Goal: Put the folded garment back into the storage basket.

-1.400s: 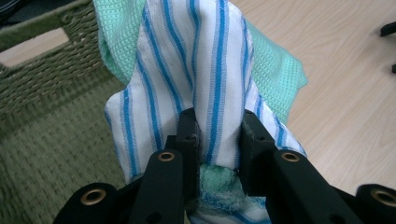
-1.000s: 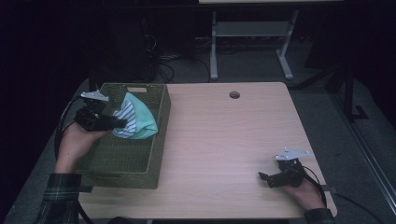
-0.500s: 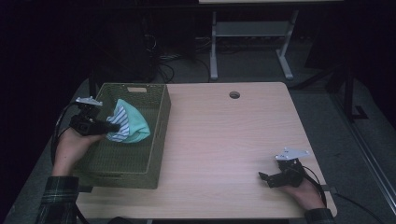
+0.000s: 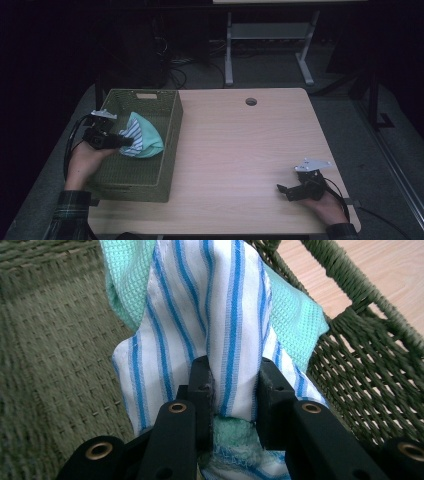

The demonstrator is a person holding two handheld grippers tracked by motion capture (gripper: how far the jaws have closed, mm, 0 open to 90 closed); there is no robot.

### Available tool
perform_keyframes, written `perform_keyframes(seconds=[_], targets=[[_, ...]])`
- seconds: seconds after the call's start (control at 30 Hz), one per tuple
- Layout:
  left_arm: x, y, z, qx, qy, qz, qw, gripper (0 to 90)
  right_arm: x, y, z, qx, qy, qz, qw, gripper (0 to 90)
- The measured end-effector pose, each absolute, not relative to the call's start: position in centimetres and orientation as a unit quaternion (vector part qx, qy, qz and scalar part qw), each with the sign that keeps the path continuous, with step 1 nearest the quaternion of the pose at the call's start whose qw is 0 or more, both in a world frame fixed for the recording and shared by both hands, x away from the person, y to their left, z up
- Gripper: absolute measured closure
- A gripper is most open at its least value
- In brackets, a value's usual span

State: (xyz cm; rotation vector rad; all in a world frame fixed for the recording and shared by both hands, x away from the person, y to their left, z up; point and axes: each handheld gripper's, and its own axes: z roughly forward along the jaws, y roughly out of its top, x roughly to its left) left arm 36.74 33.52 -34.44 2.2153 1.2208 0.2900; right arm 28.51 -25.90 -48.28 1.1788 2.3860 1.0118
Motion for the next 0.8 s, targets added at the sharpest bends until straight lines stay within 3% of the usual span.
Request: perform_keyframes(seconds=[0.8], targets=[[37.5,32.4,-39.1,0.835,0.467,0.104,0.271,71.9,28.6,-25.9,-48.3,0.407,0.829,0.352,0.149,2.4]])
